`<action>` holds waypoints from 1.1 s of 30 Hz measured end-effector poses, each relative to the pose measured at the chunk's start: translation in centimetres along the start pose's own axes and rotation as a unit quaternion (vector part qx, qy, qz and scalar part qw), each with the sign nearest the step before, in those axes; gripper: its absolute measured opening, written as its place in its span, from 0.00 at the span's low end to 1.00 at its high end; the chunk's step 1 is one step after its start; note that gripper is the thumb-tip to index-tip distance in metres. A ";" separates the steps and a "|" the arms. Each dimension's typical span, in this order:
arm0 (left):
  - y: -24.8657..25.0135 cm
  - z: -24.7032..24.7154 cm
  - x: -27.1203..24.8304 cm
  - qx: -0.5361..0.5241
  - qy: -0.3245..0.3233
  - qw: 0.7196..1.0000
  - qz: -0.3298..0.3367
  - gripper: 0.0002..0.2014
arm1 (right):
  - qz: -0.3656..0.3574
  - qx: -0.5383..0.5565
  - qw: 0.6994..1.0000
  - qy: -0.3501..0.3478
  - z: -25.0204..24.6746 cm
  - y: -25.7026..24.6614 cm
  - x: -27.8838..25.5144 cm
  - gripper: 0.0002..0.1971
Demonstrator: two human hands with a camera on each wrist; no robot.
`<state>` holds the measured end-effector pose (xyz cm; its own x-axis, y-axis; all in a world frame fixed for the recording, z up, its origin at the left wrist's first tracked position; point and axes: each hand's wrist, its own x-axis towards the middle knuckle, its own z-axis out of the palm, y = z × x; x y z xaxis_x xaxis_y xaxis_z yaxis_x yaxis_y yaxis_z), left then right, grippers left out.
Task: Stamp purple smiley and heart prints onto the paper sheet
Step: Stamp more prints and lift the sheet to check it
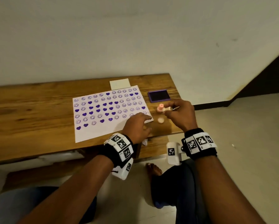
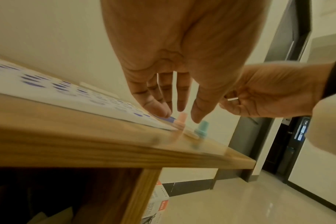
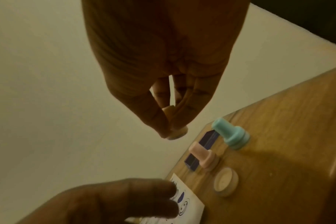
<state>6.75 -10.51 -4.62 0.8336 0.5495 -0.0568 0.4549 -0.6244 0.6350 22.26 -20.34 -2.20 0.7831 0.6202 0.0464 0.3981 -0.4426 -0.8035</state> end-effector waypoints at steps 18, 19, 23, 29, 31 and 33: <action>2.3 3.1 5.4 0.073 -0.002 0.997 0.018 0.16 | 0.064 0.170 0.982 -0.052 -2.1 2.7 1.4 0.08; 2.4 3.0 5.2 0.054 0.015 0.998 0.021 0.16 | 0.066 0.181 0.980 -0.050 -2.1 2.7 1.4 0.07; 2.5 2.7 4.1 -0.087 0.065 0.994 -0.005 0.16 | 0.051 0.188 0.979 -0.067 -1.6 2.7 1.1 0.07; 1.9 2.3 3.2 -0.200 0.101 0.973 -0.057 0.15 | 0.036 0.186 0.980 -0.054 -0.6 2.4 0.9 0.08; 1.8 2.0 3.1 -0.242 0.099 0.962 -0.078 0.15 | 0.023 0.178 0.982 -0.059 -0.3 2.2 0.9 0.09; 1.8 1.8 3.0 -0.279 0.096 0.951 -0.087 0.16 | 0.018 0.173 0.983 -0.067 -0.1 2.0 0.8 0.09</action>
<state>10.63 -11.03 -5.02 0.6644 0.7419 -0.0902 0.2978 -0.1521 0.9424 23.75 -20.73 -3.69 0.7147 0.6979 -0.0462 0.1670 -0.2344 -0.9577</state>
